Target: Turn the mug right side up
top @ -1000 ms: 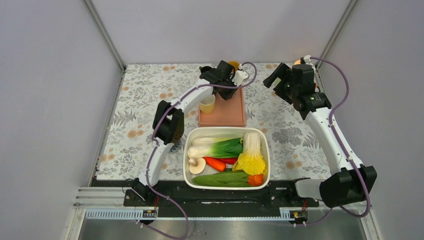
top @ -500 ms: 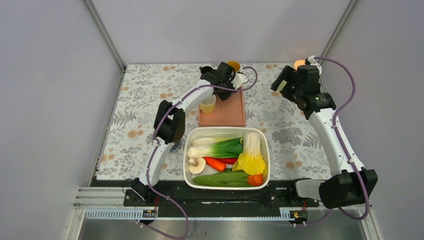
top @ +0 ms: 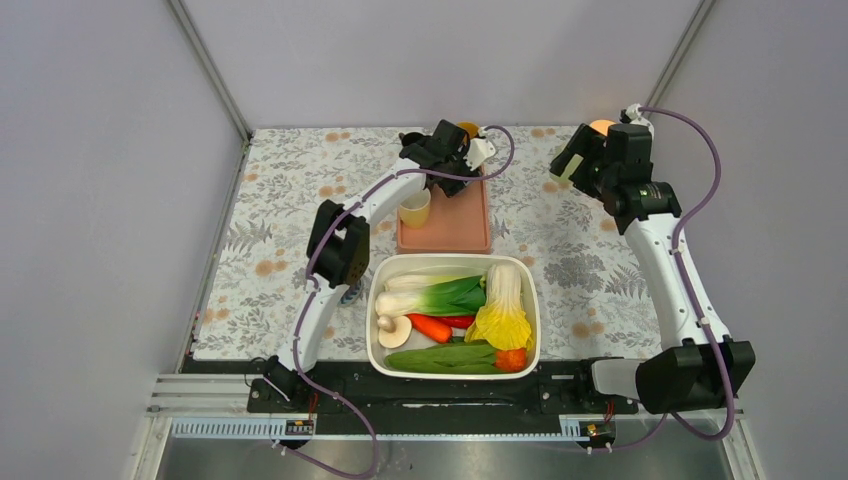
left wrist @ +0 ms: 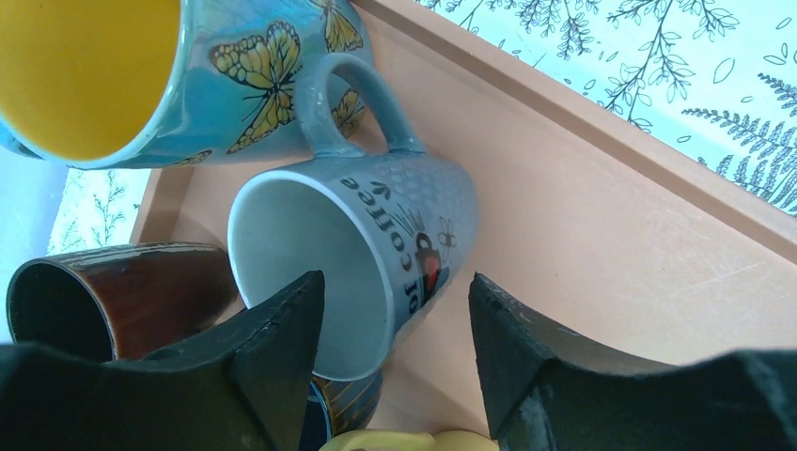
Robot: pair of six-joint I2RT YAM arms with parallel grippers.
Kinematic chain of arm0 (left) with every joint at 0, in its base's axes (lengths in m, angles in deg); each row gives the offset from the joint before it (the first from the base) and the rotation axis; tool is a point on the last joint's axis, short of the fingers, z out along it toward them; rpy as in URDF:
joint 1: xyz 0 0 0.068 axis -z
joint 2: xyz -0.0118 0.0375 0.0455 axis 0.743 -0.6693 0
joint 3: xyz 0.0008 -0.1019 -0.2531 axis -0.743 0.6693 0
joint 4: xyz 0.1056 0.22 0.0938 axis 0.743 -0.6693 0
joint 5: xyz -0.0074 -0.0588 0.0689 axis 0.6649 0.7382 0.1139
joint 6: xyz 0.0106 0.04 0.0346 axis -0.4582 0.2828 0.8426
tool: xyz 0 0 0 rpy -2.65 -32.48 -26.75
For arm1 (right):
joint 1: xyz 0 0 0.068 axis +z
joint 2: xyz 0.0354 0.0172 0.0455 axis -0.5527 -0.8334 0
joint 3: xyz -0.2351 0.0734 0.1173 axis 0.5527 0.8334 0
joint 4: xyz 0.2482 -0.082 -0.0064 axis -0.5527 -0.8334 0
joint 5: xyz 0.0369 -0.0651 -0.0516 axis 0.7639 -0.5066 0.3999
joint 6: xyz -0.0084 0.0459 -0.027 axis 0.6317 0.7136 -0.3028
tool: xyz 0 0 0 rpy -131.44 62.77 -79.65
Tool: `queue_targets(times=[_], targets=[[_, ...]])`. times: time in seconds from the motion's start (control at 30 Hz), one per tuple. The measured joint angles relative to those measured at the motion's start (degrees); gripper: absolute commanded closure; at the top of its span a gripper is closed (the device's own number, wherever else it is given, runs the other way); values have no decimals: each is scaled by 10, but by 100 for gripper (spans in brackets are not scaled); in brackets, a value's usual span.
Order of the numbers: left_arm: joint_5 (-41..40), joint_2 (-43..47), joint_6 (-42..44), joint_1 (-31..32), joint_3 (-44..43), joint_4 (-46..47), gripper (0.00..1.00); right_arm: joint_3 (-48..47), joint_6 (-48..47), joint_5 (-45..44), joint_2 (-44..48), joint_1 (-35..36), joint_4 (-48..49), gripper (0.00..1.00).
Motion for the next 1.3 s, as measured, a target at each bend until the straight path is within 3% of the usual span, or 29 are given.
queue_targets(times=[0.73,0.93,1.3], targets=[[105,59,-28,0,0,-16,25,-61,-55,-65,-63,-77,-37,1],[126,70,-44,-1,-9,-36,19,-83,32,-61,-113,-135,-43,1],[149,194,-79,-57,19,-108,8,-153,204,-61,-266,-197,-46,17]])
